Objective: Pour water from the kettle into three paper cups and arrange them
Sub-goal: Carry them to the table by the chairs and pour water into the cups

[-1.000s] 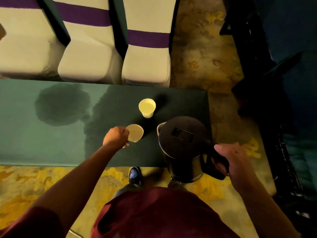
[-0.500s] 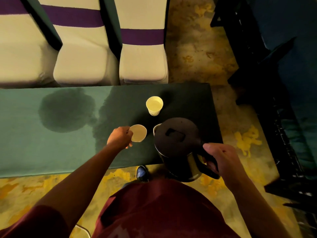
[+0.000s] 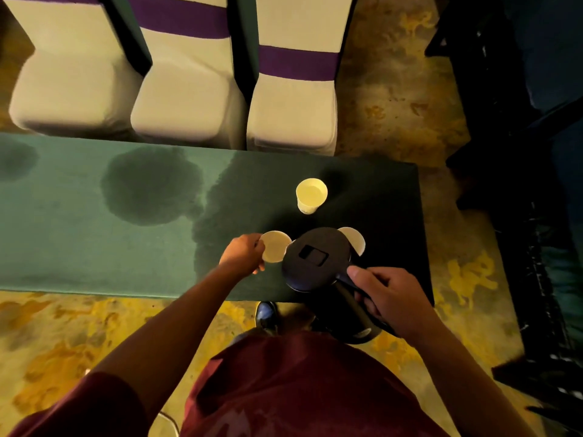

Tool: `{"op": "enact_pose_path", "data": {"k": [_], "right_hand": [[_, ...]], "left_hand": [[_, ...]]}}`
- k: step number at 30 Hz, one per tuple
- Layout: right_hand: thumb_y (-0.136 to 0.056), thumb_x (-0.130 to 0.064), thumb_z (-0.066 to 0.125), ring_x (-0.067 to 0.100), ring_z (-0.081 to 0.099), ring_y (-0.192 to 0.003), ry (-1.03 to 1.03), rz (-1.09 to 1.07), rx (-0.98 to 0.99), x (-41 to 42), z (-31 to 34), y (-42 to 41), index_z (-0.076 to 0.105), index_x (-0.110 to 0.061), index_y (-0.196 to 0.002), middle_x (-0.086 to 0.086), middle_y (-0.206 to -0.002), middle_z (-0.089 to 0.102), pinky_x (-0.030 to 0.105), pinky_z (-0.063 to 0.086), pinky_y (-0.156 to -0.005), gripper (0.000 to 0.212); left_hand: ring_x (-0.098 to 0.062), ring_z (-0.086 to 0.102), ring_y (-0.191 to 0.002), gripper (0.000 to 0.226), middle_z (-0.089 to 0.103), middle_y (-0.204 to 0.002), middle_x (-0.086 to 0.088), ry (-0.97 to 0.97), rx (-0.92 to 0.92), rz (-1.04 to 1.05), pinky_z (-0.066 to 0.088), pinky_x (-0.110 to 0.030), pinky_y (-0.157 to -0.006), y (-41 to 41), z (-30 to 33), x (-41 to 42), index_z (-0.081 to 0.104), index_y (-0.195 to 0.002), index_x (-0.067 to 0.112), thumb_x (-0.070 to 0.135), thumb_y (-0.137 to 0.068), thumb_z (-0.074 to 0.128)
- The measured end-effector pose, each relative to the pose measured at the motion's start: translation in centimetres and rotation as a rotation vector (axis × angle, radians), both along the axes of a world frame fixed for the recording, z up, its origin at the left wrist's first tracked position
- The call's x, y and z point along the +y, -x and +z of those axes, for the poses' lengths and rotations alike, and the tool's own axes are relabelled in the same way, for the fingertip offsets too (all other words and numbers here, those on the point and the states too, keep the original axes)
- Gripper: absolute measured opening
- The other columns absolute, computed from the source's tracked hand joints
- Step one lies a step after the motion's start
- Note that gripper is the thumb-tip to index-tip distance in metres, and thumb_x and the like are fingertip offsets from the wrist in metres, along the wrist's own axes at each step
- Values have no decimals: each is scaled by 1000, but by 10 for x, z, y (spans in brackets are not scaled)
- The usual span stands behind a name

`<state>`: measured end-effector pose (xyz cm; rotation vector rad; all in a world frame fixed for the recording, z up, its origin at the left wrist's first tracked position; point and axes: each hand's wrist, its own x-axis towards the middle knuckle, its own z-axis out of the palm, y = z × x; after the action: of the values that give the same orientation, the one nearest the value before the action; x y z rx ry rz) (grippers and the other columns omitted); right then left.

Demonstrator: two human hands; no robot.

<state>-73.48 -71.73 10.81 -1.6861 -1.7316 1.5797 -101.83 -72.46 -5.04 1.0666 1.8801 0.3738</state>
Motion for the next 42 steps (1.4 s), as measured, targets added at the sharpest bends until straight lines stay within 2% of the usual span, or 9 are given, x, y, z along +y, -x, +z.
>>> {"op": "enact_pose_path", "data": {"k": [6, 9, 13, 18, 22, 28, 35, 38, 42], "right_hand": [[-93, -49, 65, 5, 46, -39, 41, 14, -9, 3, 3, 13, 66, -17, -62, -5, -46, 52, 26, 37, -47, 45], [-91, -49, 66, 6, 47, -39, 62, 22, -15, 1, 2, 16, 66, -17, -62, -5, -46, 52, 24, 38, -47, 44], [-90, -52, 66, 7, 47, -40, 83, 17, -20, 0, 3, 21, 67, -14, -66, -5, -47, 53, 24, 38, -47, 46], [-88, -56, 65, 7, 49, -41, 79, 24, -43, -2, 6, 26, 68, -11, -69, -3, -49, 54, 26, 39, -49, 49], [-88, -57, 65, 8, 49, -42, 89, 13, -53, -4, 6, 29, 68, -11, -69, -3, -48, 55, 28, 40, -51, 50], [-86, -60, 64, 6, 49, -42, 97, 14, -54, -7, 5, 32, 69, -13, -69, -4, -48, 55, 26, 40, -50, 50], [-77, -71, 61, 8, 51, -43, 91, 16, -64, -6, 5, 32, 69, -10, -70, -1, -49, 56, 27, 41, -51, 62], [-81, -68, 62, 8, 51, -43, 93, 20, -60, -6, 5, 30, 69, -11, -70, -2, -49, 56, 26, 41, -50, 58], [-85, -63, 62, 7, 51, -43, 83, 30, -76, -5, 4, 30, 68, -12, -69, -3, -49, 56, 27, 41, -52, 54]], "left_hand": [[-19, 66, -45, 29, 66, -49, 0, -16, -34, -9, 55, -30, -51, -1, 1, -1, 59, -73, 28, 20, -93, 40], [-18, 67, -47, 26, 67, -53, -1, -21, -63, -25, 57, -34, -54, -1, 0, -2, 65, -92, 26, 21, -95, 40], [-9, 64, -43, 29, 68, -56, 0, -18, -68, -38, 54, -28, -52, -4, 0, -4, 69, -106, 21, 22, -97, 41], [-8, 63, -41, 33, 67, -53, 2, -20, -66, -28, 53, -23, -50, -6, 1, -4, 69, -112, 26, 21, -94, 41], [-3, 62, -40, 36, 67, -54, 3, -37, -57, -17, 46, -18, -44, -7, 3, -5, 67, -121, 26, 21, -96, 42], [-5, 61, -39, 37, 68, -54, 2, -44, -46, -9, 47, -18, -42, -6, 4, -7, 69, -118, 26, 17, -93, 43], [-13, 68, -47, 37, 70, -56, 0, -59, -63, 11, 60, -34, -56, -5, 1, -8, 69, -118, 23, 16, -92, 43], [-14, 68, -47, 35, 70, -56, 0, -65, -61, 9, 58, -32, -54, -5, 2, -8, 71, -114, 22, 18, -92, 43], [-14, 67, -47, 35, 71, -57, 0, -46, -50, 7, 53, -25, -44, -4, 2, -9, 70, -114, 23, 20, -93, 43]]}}
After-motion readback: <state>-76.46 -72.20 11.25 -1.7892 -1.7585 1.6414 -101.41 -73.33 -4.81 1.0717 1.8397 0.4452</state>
